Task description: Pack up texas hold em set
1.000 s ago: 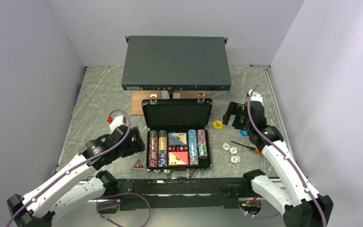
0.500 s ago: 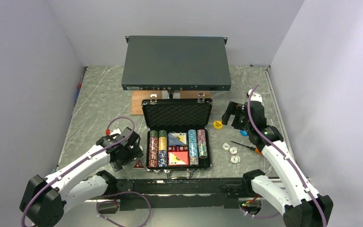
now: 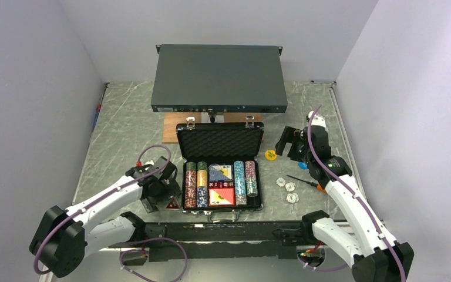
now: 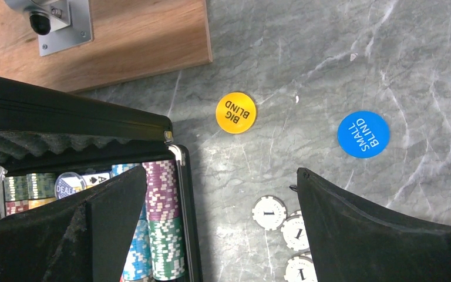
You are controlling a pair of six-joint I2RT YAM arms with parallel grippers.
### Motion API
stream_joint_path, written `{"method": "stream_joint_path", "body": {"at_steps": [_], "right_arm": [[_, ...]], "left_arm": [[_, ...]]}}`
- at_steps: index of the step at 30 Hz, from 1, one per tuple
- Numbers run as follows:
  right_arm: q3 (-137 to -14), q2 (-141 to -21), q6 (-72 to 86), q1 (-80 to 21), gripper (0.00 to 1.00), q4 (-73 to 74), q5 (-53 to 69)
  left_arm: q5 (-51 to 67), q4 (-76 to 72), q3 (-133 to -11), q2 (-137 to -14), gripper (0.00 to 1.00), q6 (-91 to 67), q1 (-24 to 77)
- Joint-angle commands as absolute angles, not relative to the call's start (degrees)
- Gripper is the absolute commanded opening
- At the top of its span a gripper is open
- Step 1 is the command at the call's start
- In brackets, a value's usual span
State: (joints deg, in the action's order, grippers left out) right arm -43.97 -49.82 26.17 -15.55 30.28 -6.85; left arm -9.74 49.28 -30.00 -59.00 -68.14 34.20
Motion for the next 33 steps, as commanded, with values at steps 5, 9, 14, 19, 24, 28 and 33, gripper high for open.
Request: {"method": "stream_joint_path", "body": {"at_steps": [5, 9, 14, 19, 24, 28, 33], "right_arm": [[-43.68, -49.53, 26.65, -15.53, 1.00, 28.30, -6.36], [-43.69, -49.56, 26.74, -15.52, 1.00, 28.48, -6.33], [-43.53, -49.37, 26.72, -15.58, 1.00, 28.36, -6.42], [-43.20, -49.73, 27.07, -15.51, 1.00, 27.80, -5.86], [-43.03, -49.61, 27.08, -15.56, 1.00, 27.83, -5.79], [-43.34, -49.25, 26.85, -15.55, 1.00, 28.20, -6.19], [-43.42, -49.40, 26.74, -15.55, 1.00, 28.15, -6.11]], "left_arm": [[-8.22, 46.68, -30.25, -61.39, 0.92, -68.52, 33.92], [-8.26, 47.36, -30.48, -62.04, 0.89, -68.96, 33.92], [-8.26, 52.31, -31.76, -64.08, 0.91, -70.23, 33.92], [-5.27, 51.21, -30.97, -66.15, 0.92, -70.12, 34.01], [-4.98, 48.26, -30.14, -65.96, 0.90, -70.34, 34.01], [-3.87, 48.05, -30.56, -66.56, 0.90, -71.15, 33.95], [-3.42, 47.58, -30.59, -67.40, 0.89, -71.76, 33.98]]}}
